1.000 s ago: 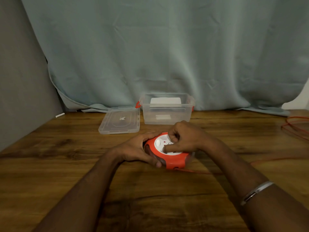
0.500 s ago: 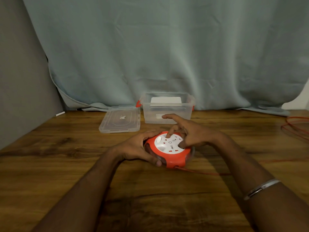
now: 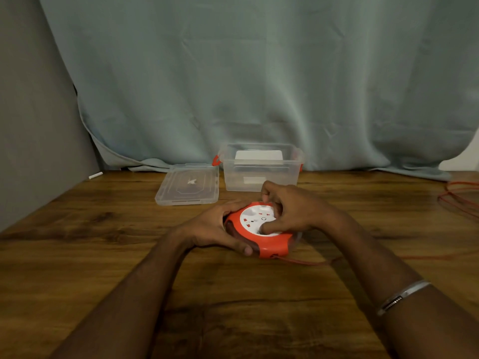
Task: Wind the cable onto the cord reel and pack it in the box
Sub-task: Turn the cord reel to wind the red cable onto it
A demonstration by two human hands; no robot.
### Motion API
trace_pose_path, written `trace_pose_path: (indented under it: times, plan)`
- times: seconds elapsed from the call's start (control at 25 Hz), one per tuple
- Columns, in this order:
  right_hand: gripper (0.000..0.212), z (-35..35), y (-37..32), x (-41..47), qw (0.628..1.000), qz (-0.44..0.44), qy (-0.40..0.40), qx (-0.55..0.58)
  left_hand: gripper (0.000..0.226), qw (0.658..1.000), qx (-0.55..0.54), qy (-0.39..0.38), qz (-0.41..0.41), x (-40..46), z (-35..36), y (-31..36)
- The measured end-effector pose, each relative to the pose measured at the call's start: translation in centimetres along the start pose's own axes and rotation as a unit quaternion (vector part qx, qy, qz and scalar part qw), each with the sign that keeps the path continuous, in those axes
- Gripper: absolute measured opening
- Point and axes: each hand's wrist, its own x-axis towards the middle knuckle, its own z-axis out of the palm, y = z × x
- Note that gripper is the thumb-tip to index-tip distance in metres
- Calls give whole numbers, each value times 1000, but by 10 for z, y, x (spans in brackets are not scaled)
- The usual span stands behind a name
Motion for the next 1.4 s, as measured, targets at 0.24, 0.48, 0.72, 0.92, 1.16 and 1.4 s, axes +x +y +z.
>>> trace_pose_path:
  times: [0.24, 0.48, 0.72, 0.92, 1.16, 1.4]
  plan:
    - [46, 6, -12, 3, 997, 14, 48, -54, 126, 1000, 0, 0, -1, 1, 0, 0]
    - [84, -8, -2, 0, 988, -43, -55, 141, 118, 1000, -17, -4, 14, 1, 0, 1]
    - [113, -22, 10, -3, 981, -51, -131, 132, 113, 1000, -14, -22, 6, 2, 0, 1]
    - [115, -17, 20, -1, 982, -50, -114, 142, 118, 999, -25, -29, 2, 1, 0, 1]
    - [74, -8, 8, -1, 997, -20, -38, 72, 114, 1000, -16, -14, -6, 1, 0, 3]
    - [40, 8, -11, 5, 999, 3, 21, -25, 132, 1000, -24, -10, -10, -1, -2, 2]
